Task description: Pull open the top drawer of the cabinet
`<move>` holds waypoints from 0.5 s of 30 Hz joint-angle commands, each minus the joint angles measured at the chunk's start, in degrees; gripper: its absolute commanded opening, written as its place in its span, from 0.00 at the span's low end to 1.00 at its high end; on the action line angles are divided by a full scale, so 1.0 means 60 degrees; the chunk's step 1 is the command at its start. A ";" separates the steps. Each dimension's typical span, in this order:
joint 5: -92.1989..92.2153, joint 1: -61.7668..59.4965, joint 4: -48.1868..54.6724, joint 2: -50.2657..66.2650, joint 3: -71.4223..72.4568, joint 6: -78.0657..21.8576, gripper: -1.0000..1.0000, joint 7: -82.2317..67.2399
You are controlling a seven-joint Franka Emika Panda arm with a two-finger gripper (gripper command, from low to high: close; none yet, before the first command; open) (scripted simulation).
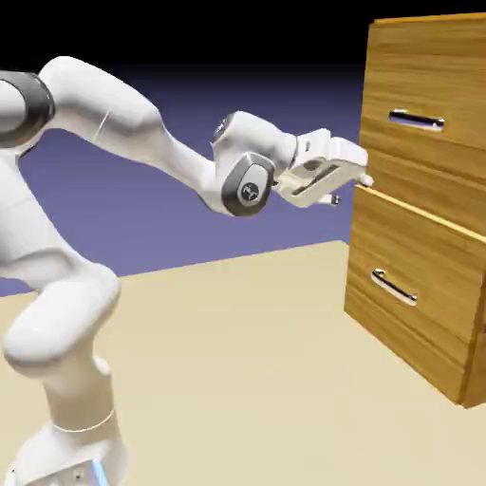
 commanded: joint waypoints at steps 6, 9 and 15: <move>0.0107 -0.2042 0.0856 0.0369 0.2077 0.0712 0.50 -0.1541; 0.0161 -0.3064 0.1283 0.0553 0.3115 0.1069 0.50 -0.2311; 0.0268 -0.5106 0.2139 0.0922 0.5192 0.1781 0.50 -0.3851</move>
